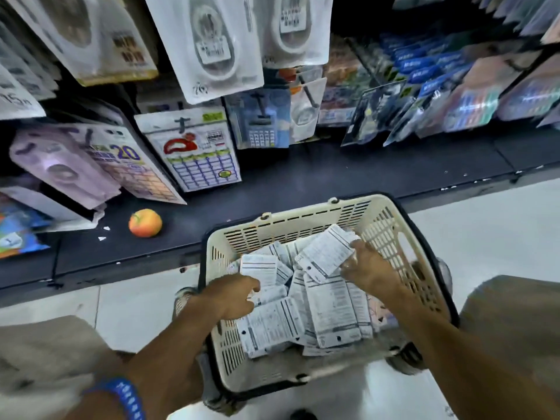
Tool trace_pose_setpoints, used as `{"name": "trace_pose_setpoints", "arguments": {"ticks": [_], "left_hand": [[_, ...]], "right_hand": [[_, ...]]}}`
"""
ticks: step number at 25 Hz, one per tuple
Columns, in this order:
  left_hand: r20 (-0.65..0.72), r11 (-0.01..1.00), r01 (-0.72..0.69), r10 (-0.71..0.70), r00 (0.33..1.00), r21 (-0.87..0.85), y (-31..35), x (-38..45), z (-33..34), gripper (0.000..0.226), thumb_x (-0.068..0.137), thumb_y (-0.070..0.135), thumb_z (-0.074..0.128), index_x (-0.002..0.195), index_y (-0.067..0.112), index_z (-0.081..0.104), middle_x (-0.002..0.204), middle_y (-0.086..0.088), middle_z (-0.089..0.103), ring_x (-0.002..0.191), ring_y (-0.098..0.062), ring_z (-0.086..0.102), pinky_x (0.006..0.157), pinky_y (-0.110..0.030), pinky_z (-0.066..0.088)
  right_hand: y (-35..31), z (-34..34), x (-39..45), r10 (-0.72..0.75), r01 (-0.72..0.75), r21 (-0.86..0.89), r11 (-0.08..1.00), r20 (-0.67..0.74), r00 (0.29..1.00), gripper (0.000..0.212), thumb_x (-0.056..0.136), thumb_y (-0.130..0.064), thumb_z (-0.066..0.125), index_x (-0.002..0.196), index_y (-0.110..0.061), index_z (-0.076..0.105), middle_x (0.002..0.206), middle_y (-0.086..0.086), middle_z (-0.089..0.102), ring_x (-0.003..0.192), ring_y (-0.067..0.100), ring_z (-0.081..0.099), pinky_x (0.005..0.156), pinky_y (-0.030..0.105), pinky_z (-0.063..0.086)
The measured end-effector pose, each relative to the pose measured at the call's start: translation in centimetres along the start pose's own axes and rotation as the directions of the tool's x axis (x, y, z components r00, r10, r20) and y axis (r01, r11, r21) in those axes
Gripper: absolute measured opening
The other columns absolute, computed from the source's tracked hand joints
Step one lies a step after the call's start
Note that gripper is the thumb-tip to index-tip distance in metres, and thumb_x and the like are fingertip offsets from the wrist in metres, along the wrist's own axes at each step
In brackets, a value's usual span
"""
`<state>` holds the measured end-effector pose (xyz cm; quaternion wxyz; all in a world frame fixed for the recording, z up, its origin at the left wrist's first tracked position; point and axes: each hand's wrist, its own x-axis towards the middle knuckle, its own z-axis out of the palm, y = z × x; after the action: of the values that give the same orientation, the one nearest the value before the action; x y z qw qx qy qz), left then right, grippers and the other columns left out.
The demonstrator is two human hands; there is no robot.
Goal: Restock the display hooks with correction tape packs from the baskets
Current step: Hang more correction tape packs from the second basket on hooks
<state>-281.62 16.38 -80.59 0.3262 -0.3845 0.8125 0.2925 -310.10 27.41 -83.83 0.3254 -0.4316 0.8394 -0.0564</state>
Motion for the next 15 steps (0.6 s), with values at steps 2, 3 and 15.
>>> {"name": "trace_pose_setpoints", "arguments": {"ticks": [2, 3, 15], "left_hand": [[-0.119, 0.992, -0.005, -0.010, 0.993, -0.129, 1.1, 1.7, 0.1, 0.043, 0.095, 0.033, 0.058, 0.138, 0.027, 0.054, 0.139, -0.005, 0.060, 0.121, -0.026, 0.059, 0.096, -0.033, 0.049], [-0.171, 0.982, -0.018, -0.014, 0.985, -0.188, 1.9, 2.6, 0.1, 0.043, 0.096, 0.033, 0.057, 0.138, 0.026, 0.054, 0.139, -0.006, 0.061, 0.122, -0.026, 0.059, 0.097, -0.033, 0.049], [-0.096, 0.575, 0.020, -0.170, 0.981, -0.818, 7.5, 11.3, -0.6, 0.076, 0.090, 0.028, 0.076, 0.152, 0.009, 0.038, 0.140, -0.012, 0.061, 0.123, -0.026, 0.061, 0.100, -0.029, 0.047]], "right_hand": [[-0.1, 0.5, 0.5, 0.248, -0.250, 0.260, 0.933, 0.040, 0.968, 0.058, 0.084, -0.049, 0.074, 0.125, -0.009, 0.059, 0.118, 0.011, 0.066, 0.106, 0.029, 0.064, 0.084, 0.029, 0.046], [-0.1, 0.8, 0.1, 0.296, -0.314, 0.284, 0.906, 0.105, 0.949, 0.055, 0.081, -0.053, 0.076, 0.112, -0.008, 0.066, 0.108, 0.010, 0.068, 0.093, 0.025, 0.065, 0.075, 0.025, 0.046], [-0.8, 6.1, -2.7, 0.246, -0.398, 0.619, 0.677, 0.320, 0.915, 0.029, 0.071, -0.005, 0.089, 0.090, -0.021, 0.072, 0.099, 0.001, 0.078, 0.068, 0.000, 0.071, 0.060, 0.015, 0.054]]}}
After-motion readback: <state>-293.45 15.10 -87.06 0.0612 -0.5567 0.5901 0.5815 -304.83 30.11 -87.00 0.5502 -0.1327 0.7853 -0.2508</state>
